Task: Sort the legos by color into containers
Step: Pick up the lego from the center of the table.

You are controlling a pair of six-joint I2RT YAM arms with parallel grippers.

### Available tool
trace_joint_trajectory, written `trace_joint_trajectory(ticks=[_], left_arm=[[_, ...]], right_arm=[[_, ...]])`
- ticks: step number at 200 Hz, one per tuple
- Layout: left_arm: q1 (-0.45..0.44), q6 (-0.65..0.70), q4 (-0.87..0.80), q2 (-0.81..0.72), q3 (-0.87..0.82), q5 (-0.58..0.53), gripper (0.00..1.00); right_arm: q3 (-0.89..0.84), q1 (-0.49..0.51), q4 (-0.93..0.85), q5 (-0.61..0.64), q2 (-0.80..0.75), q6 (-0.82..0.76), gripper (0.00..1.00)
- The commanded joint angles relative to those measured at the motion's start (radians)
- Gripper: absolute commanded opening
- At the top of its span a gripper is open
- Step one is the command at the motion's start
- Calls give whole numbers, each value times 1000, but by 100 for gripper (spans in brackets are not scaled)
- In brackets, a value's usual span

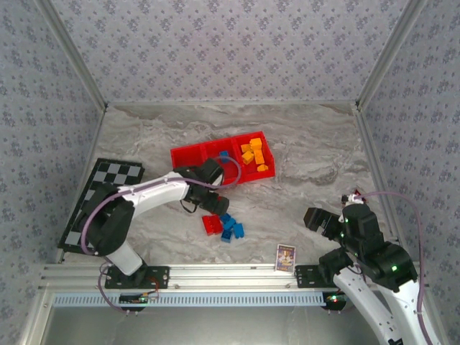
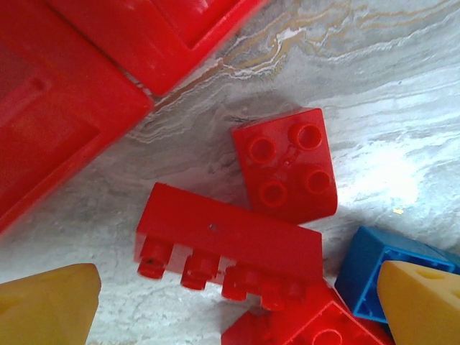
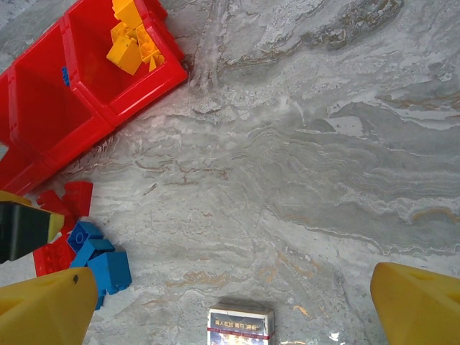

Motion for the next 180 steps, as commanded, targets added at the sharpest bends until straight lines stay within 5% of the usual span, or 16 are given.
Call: trace_joint_trajectory(ticks=[1,180], left_arm=[[-3,44,28,32,21,19,96],[-3,48,26,29,-21,-40,60]], right_arm=[[2,-6,9,-6,9,-14,100],[2,-11,6,-3,14,-9,100]])
